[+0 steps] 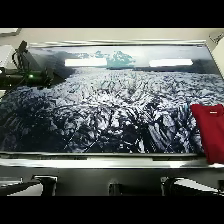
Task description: Fold the clothes and pants, and hang the long-sleeved shirts on hangers.
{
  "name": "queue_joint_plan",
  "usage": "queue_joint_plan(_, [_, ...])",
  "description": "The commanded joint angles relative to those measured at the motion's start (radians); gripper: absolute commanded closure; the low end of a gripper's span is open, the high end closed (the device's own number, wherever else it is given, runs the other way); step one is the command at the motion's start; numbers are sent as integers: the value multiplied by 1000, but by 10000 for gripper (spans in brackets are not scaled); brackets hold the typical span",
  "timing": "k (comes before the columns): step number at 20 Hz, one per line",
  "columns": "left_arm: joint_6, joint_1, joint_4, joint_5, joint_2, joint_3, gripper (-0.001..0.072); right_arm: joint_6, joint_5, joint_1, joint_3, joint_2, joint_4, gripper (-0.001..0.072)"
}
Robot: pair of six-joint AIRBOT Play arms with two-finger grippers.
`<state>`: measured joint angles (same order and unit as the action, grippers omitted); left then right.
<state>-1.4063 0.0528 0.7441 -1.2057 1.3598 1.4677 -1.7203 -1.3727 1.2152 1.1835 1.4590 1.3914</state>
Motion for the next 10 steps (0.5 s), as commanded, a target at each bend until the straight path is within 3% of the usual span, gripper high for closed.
queue_joint_plan(1, [0, 0, 0, -3, 1, 1, 688, -17, -97, -5, 145, -2, -179, 197])
queue_joint_plan(5, [9, 0, 0, -11, 1, 1, 687, -45, -209, -48, 369, -3, -224, 108])
queue_joint_plan(6, [17, 0, 1, -10, 1, 1, 688, -42, -216, -67, 399, -5, -221, 1])
queue_joint_plan(9, [31, 0, 3, -7, 3, 1, 685, 2, -231, -138, 416, -16, -205, 0])
queue_joint_plan(10, [64, 3, 3, -5, 6, 1, 629, 30, -231, -159, 416, -17, -200, 4])
